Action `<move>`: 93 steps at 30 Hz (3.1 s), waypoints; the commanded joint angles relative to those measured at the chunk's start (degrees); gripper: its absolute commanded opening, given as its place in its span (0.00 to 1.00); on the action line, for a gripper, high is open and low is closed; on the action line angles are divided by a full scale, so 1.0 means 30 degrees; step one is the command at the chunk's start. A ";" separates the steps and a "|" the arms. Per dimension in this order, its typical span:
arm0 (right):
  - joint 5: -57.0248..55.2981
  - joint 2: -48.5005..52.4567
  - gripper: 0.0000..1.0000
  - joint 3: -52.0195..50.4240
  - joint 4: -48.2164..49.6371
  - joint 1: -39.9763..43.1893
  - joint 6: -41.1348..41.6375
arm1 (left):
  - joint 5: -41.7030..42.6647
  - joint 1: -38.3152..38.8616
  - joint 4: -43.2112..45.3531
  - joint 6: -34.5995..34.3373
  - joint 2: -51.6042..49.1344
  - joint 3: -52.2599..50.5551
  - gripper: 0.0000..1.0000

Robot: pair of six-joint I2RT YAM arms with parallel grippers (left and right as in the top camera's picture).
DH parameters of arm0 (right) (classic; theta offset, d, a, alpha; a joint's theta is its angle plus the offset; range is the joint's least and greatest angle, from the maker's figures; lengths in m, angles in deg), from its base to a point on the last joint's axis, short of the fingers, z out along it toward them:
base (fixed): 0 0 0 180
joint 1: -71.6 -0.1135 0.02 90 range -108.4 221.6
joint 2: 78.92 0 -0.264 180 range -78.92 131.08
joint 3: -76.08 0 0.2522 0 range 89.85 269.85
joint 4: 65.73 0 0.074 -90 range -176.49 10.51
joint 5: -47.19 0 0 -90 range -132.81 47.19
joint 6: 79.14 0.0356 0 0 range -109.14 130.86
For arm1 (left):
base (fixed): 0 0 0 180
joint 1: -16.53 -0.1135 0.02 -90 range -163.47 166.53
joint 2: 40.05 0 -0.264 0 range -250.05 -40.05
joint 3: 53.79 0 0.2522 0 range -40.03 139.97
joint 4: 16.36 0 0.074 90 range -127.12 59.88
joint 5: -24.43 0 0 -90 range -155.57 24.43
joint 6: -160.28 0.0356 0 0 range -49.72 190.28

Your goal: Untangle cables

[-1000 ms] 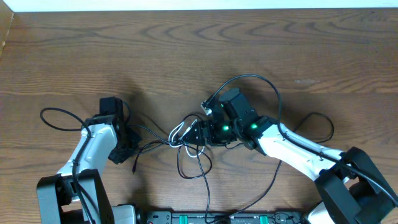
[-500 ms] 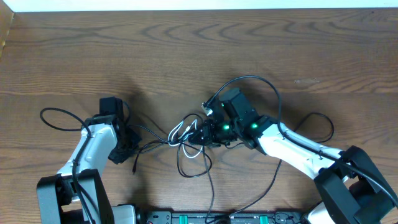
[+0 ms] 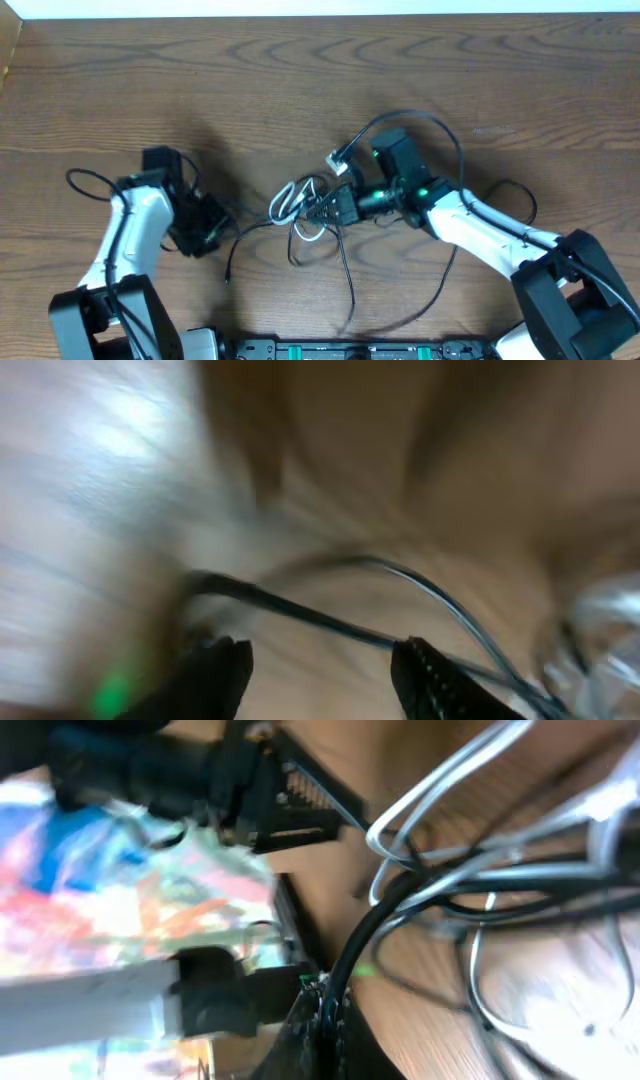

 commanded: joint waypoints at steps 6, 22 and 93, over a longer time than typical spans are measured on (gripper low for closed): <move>0.4554 0.0015 0.01 -0.0022 0.1399 0.1953 -0.1457 | 0.8998 -0.0211 -0.3373 0.2062 -0.0015 0.1880 0.51; 0.2091 0.0015 0.01 -0.0022 0.2776 0.2091 0.3359 | 1.2546 -0.0131 -0.5799 -0.1122 -0.0015 0.1880 0.52; 0.3847 0.0015 0.01 -0.0029 0.4109 0.1304 0.1785 | 0.1370 0.7970 0.3381 -1.6065 -0.0036 0.1800 0.08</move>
